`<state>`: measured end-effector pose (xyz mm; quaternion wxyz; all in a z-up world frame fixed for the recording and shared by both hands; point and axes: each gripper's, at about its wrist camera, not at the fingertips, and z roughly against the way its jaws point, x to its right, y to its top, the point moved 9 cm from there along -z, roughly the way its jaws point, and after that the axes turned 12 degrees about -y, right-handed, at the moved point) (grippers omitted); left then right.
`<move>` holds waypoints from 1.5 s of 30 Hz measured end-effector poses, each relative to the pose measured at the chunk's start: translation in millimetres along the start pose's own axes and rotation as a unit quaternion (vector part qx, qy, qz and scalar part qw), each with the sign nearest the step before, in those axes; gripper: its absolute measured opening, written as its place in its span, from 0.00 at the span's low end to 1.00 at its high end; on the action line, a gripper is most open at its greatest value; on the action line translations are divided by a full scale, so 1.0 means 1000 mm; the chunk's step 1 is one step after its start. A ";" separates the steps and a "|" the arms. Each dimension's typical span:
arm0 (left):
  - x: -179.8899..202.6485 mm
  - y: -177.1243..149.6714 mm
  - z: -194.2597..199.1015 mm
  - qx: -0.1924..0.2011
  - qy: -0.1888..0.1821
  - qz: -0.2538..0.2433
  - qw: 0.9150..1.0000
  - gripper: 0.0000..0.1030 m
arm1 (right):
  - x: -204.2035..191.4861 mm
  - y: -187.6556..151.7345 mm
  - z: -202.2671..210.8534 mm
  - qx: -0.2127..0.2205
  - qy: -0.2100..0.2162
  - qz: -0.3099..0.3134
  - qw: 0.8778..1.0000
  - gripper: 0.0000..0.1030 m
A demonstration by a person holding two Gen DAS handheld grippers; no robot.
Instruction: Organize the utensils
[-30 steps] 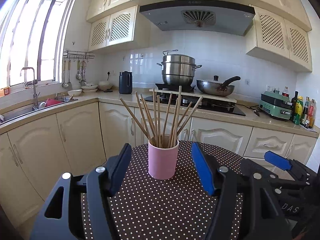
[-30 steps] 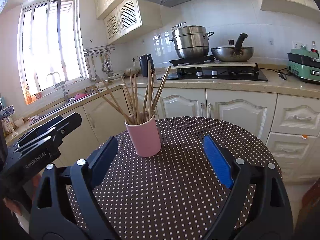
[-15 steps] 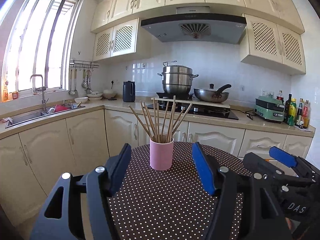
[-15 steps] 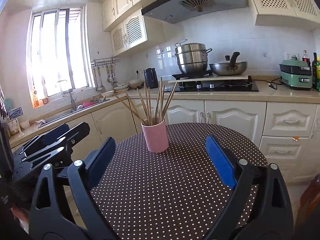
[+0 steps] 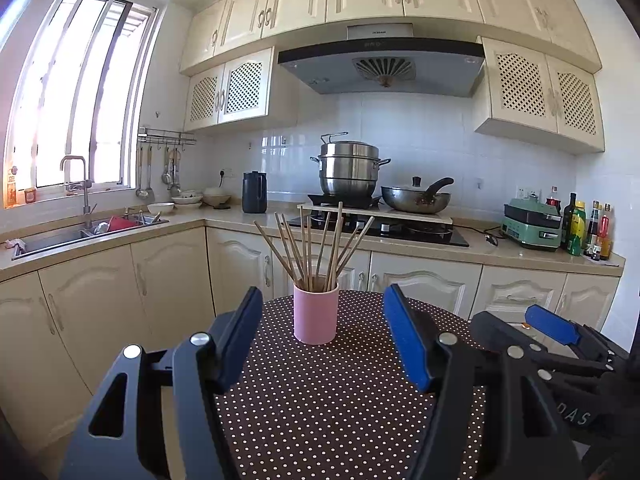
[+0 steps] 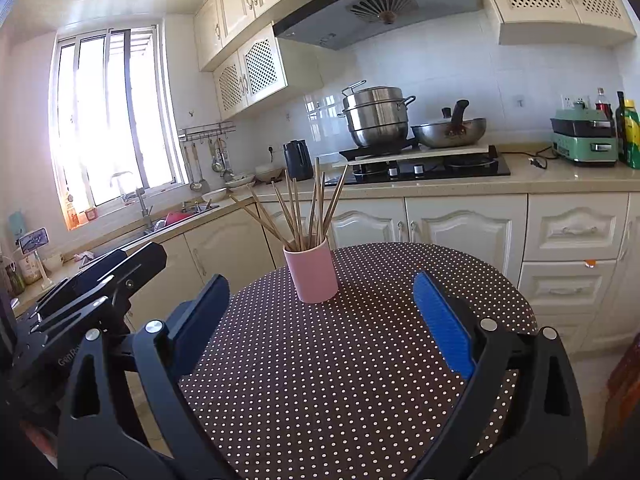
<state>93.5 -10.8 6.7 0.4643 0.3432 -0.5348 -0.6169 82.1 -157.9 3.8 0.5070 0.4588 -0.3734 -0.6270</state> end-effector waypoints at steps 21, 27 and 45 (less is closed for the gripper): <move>0.004 0.002 0.005 0.004 0.003 -0.006 1.000 0.61 | 0.005 0.001 0.009 0.005 -0.004 -0.008 1.000 0.89; 0.001 0.003 0.009 0.008 0.006 -0.007 1.000 0.61 | 0.001 0.002 0.012 0.004 -0.003 -0.006 1.000 0.89; -0.006 0.004 0.013 0.009 0.009 0.000 1.000 0.61 | -0.002 0.001 0.013 -0.001 -0.010 0.000 1.000 0.89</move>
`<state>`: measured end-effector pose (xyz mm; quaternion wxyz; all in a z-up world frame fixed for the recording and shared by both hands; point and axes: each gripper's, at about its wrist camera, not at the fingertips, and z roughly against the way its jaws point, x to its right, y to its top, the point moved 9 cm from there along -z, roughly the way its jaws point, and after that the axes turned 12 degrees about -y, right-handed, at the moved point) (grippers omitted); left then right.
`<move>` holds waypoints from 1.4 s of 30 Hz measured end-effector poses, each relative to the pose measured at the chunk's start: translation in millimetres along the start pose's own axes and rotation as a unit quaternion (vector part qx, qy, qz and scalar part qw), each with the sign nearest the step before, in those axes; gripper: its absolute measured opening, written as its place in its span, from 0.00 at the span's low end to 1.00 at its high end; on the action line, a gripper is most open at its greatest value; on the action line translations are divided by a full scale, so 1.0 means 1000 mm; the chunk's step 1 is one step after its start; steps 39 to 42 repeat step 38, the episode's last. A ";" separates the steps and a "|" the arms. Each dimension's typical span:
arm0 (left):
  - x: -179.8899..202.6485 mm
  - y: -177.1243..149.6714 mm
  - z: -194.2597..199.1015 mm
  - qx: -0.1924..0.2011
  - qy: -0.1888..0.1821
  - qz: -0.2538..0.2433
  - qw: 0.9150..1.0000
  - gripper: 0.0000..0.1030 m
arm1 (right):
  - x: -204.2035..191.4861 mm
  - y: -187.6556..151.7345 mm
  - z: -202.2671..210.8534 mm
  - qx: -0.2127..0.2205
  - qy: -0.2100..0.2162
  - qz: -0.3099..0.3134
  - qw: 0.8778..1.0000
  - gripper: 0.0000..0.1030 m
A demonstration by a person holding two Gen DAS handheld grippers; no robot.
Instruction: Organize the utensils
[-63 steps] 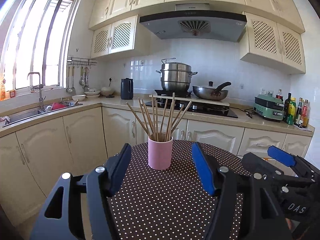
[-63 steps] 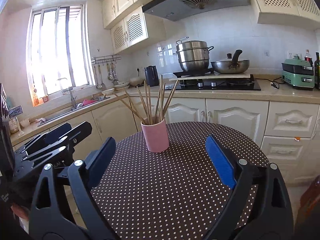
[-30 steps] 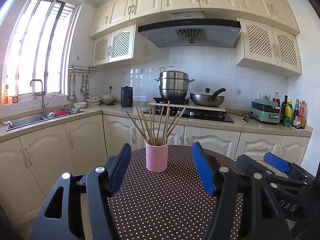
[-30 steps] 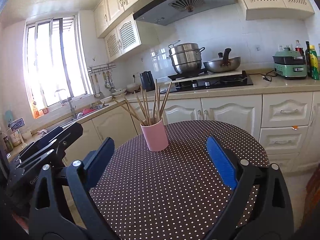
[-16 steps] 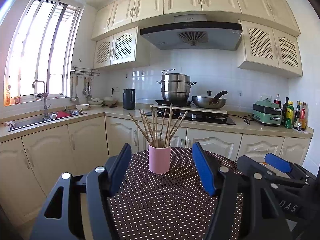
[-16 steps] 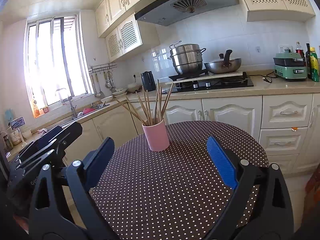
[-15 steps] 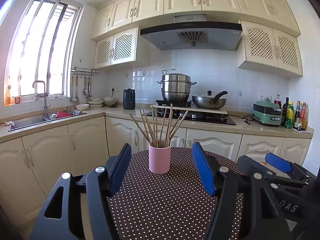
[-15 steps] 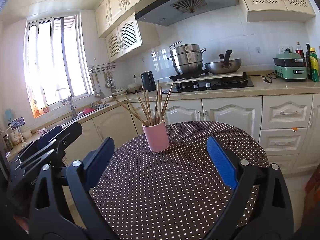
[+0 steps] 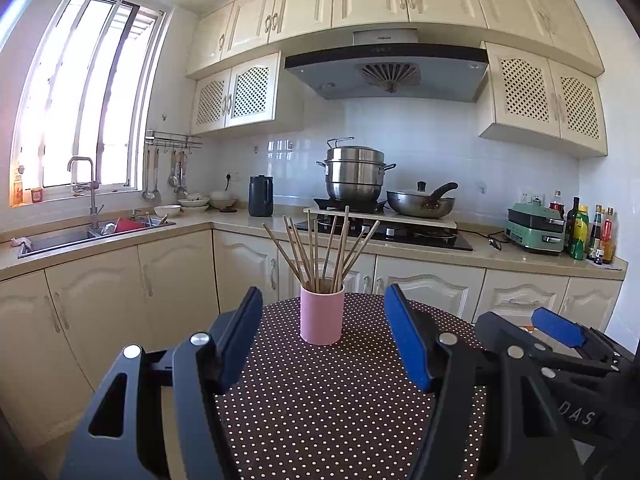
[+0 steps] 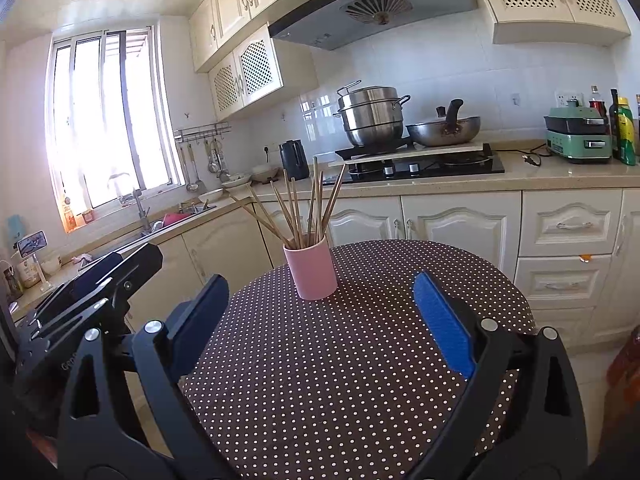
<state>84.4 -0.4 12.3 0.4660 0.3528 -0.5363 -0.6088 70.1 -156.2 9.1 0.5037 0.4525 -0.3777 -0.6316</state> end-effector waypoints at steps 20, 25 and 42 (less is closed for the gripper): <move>-0.002 -0.003 0.004 -0.004 0.000 -0.001 1.000 0.61 | 0.003 -0.006 -0.004 -0.015 0.000 -0.006 1.000 0.90; -0.001 -0.006 0.002 -0.009 -0.005 0.007 1.000 0.61 | 0.005 -0.007 -0.004 -0.017 -0.001 -0.008 1.000 0.90; -0.003 -0.008 0.003 -0.013 -0.013 0.011 1.000 0.61 | 0.003 -0.007 0.000 -0.016 0.001 -0.006 1.000 0.90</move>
